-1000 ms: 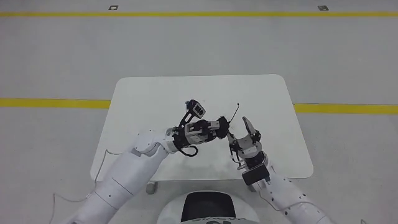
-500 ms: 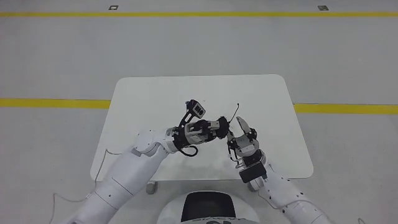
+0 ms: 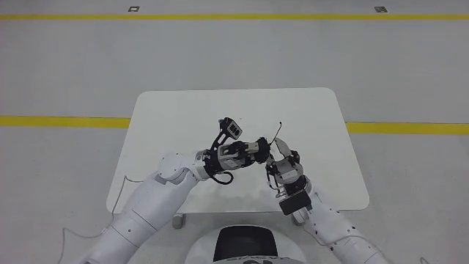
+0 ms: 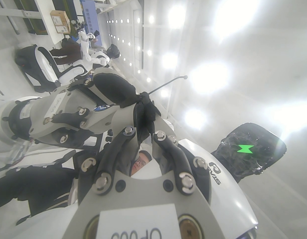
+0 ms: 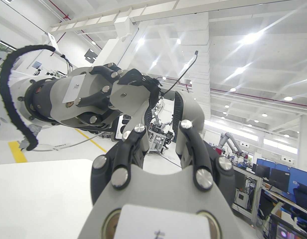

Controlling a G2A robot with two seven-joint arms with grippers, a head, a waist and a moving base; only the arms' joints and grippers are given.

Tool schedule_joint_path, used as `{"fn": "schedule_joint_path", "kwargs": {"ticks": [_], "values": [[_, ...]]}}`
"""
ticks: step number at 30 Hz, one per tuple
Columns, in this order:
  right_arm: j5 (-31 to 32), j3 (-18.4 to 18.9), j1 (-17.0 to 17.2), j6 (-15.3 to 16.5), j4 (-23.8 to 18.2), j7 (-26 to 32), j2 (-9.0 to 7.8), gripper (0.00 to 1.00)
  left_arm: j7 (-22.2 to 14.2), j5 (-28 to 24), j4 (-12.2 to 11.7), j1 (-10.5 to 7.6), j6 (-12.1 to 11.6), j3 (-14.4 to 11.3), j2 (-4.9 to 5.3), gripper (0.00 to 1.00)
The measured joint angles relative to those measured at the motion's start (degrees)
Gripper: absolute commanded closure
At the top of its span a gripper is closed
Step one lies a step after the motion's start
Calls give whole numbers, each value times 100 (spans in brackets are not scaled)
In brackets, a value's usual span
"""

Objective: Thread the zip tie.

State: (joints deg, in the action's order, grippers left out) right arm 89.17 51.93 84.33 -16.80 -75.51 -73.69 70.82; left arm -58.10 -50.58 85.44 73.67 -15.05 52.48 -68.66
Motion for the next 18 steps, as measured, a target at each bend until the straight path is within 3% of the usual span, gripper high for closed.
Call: {"fn": "schedule_joint_path", "kwargs": {"ticks": [18], "values": [[79,102,-7,63,61,22,78,95,0,0,0,0,0,0,0,100]]}}
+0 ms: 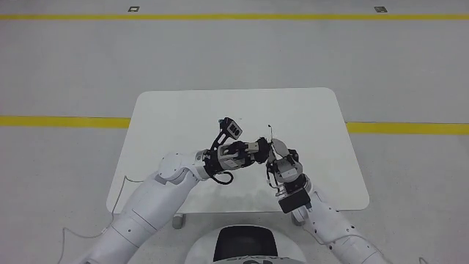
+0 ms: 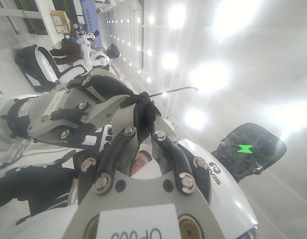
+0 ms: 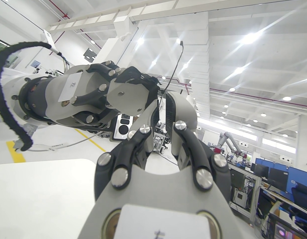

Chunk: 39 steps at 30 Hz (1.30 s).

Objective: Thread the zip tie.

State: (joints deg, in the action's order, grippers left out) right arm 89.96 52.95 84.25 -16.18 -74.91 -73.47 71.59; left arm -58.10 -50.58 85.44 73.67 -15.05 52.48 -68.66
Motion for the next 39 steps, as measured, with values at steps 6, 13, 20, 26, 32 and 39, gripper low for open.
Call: {"fn": "schedule_joint_path", "kwargs": {"ticks": [6,13,20,26,32,39], "values": [[0,-13,-20,19,25,20,-2,100,0,0,0,0,0,0,0,100],[0,-57,-44,29,67,47,-18,100,0,0,0,0,0,0,0,100],[0,-54,-23,58,116,78,-21,100,0,0,0,0,0,0,0,100],[0,-25,3,85,153,74,-8,100,0,0,0,0,0,0,0,100],[0,-15,14,145,196,79,8,100,0,0,0,0,0,0,0,100],[0,-46,-12,176,263,67,21,100,0,0,0,0,0,0,0,100]]}}
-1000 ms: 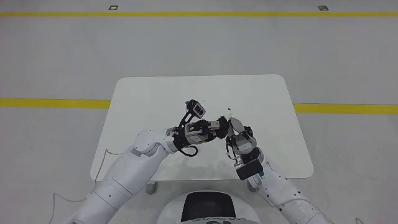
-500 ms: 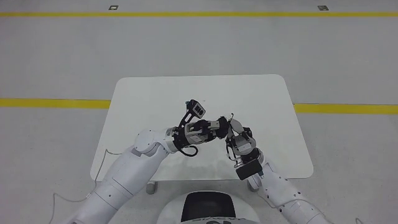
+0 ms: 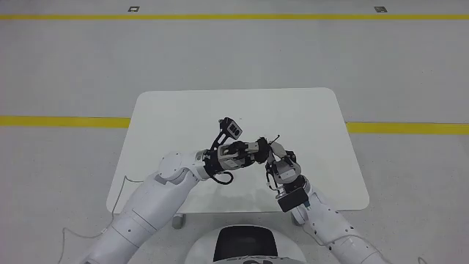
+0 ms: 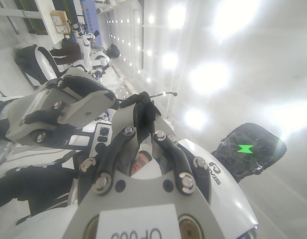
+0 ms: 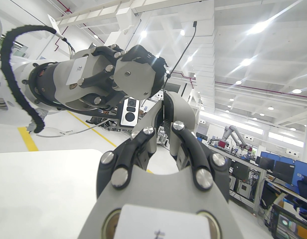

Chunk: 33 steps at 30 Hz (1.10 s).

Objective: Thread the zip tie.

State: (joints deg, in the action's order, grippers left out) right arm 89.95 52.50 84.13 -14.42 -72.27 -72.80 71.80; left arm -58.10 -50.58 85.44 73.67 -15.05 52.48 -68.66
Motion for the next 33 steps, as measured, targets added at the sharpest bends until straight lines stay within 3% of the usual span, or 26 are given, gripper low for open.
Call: {"fn": "schedule_joint_path", "kwargs": {"ticks": [33], "values": [[0,-189,-105,-80,143,39,-52,100,0,0,0,0,0,0,0,100]]}}
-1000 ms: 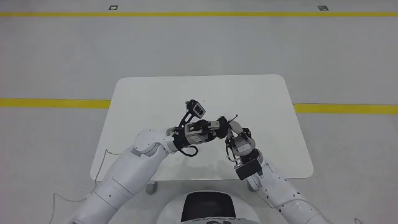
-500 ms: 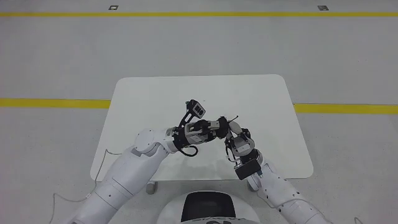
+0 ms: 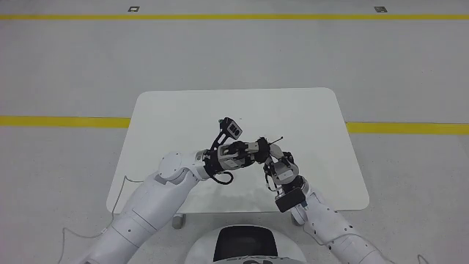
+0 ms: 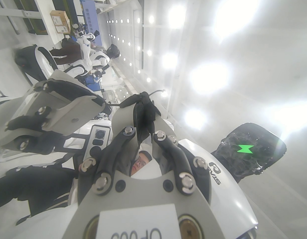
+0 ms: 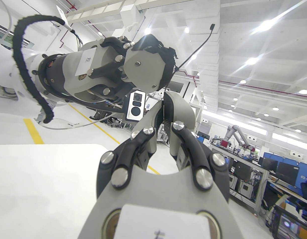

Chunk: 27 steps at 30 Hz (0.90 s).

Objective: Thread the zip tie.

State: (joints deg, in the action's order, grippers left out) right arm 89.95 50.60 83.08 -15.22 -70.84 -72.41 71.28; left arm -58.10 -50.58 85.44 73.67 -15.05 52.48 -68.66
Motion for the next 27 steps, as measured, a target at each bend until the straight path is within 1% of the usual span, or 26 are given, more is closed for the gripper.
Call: {"fn": "schedule_joint_path", "kwargs": {"ticks": [27], "values": [[0,-81,-20,-30,5,35,-68,100,0,0,0,0,0,0,0,100]]}}
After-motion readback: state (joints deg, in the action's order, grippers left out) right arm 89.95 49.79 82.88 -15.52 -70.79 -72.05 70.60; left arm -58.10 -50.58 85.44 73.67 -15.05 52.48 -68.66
